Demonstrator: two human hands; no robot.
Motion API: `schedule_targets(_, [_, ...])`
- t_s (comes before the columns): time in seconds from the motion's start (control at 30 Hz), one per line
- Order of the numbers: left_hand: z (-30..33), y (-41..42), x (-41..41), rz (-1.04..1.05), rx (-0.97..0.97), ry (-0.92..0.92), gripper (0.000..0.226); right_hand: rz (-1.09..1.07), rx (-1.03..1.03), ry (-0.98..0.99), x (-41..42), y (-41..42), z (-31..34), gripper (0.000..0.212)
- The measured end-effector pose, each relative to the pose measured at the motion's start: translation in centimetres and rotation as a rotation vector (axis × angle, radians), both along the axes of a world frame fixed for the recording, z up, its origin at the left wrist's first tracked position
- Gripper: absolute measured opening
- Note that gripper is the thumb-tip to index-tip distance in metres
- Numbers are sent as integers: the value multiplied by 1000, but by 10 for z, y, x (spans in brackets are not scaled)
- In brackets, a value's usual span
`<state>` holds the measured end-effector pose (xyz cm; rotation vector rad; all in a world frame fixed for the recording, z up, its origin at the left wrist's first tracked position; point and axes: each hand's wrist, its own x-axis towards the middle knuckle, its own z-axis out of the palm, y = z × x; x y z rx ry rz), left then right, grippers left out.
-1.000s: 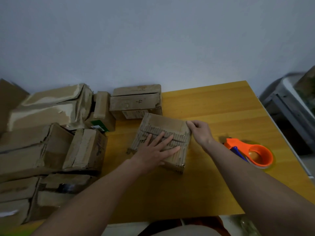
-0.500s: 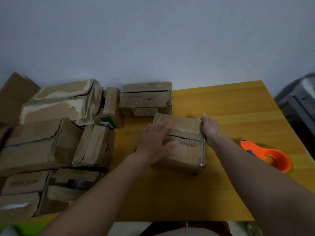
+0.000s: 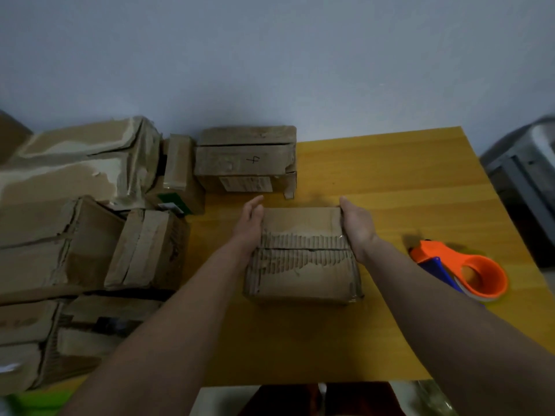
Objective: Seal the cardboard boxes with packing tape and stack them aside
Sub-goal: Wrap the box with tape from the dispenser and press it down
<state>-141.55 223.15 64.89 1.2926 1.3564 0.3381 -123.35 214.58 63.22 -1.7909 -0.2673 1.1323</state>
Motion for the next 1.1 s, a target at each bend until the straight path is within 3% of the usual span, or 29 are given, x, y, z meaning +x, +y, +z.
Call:
schedule_targets(0.1, [0, 1, 5, 70, -34, 5, 39, -8, -24, -26, 2, 1, 4, 55])
schedule_targets(0.23, [2, 2, 9, 141, -167, 72, 55, 87, -54, 237, 3, -12, 9, 79])
schedule_targets(0.3, [-1, 3, 6, 152, -180, 110, 70, 101, -39, 121, -3, -27, 9, 87])
schedule_targets(0.37, [-4, -3, -1, 163, -123, 160, 82, 101, -7, -102, -12, -48, 12, 76])
schedule_targets(0.5, [10, -56, -24, 42, 55, 158, 57, 264, 49, -270, -30, -78, 15, 60])
schedule_targets(0.67, [-1, -72, -34, 51, 1, 62, 50, 358, 20, -375, -39, -70, 17, 46])
schedule_targets(0.83, [-5, -68, -33, 100, -112, -64, 49, 390, 46, -207, -27, -73, 14, 52])
schedule_targets(0.9, [-5, -71, -33, 121, -130, -47, 65, 337, 56, -171, -26, -81, 11, 53])
schedule_targets(0.97, [-3, -80, -36, 195, -29, -1, 84, 166, 67, -297, -32, -93, 6, 55])
schedule_targets(1.1, [2, -117, -38, 308, 228, 14, 51, -40, 121, -364, -57, -105, -7, 41])
